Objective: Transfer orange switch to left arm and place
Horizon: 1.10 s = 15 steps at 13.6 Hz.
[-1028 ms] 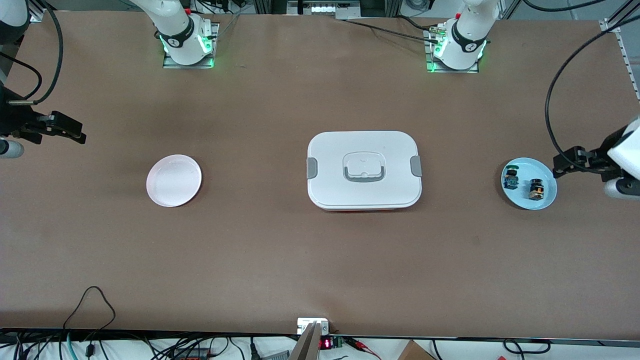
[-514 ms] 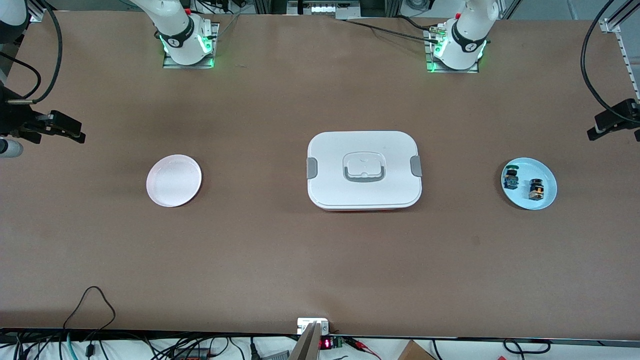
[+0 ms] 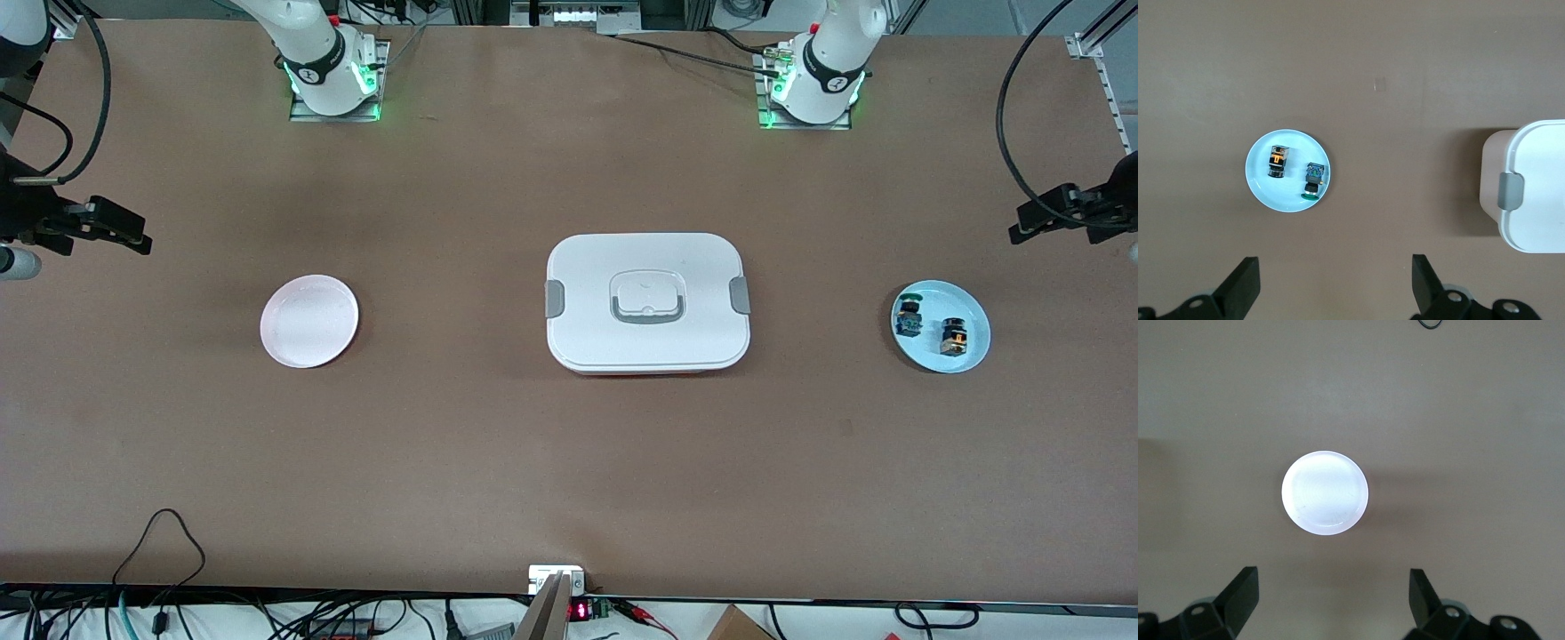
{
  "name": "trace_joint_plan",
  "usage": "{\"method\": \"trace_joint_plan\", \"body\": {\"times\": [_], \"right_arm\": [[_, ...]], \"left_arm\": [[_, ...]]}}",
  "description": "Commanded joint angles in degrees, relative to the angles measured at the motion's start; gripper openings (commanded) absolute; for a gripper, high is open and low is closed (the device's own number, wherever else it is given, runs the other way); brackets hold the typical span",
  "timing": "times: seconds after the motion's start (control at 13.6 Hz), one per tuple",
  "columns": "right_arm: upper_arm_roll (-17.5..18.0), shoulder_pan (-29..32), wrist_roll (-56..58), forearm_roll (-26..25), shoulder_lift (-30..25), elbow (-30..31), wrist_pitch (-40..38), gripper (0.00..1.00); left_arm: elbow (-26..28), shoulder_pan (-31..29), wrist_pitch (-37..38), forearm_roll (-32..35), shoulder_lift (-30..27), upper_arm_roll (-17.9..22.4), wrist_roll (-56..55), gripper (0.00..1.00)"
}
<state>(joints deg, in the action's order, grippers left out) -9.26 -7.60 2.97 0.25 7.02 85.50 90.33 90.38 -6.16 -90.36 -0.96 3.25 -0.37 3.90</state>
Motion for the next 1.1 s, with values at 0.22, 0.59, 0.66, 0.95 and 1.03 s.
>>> {"method": "trace_joint_plan", "body": {"times": [0.22, 0.59, 0.66, 0.95, 1.03], "right_arm": [[0.21, 0.22, 0.9, 0.1, -0.61, -0.34, -1.04, 1.0], [-0.41, 0.39, 1.6, 0.1, -0.7, -0.34, -2.88, 1.0], [-0.32, 0.39, 3.08, 0.1, -0.7, -0.34, -2.97, 1.0], [-0.14, 0.31, 2.92, 0.45, -0.7, -0.34, -2.97, 1.0], [-0.23, 0.31, 2.92, 0.45, -0.7, -0.34, -2.97, 1.0]], "left_arm": [[2.87, 0.98, -2.02, 0.16, -2.02, 0.9, 0.41, 1.0], [2.7, 1.06, -1.93, 0.08, -1.84, 0.55, 0.32, 1.0], [2.52, 1.06, -1.93, 0.08, -1.41, 0.55, 0.32, 1.0], [2.34, 0.37, -1.4, 0.08, -0.96, 0.81, 1.02, 1.0], [2.34, 0.27, -0.97, 0.08, -0.96, 0.9, 0.94, 1.0]]}}
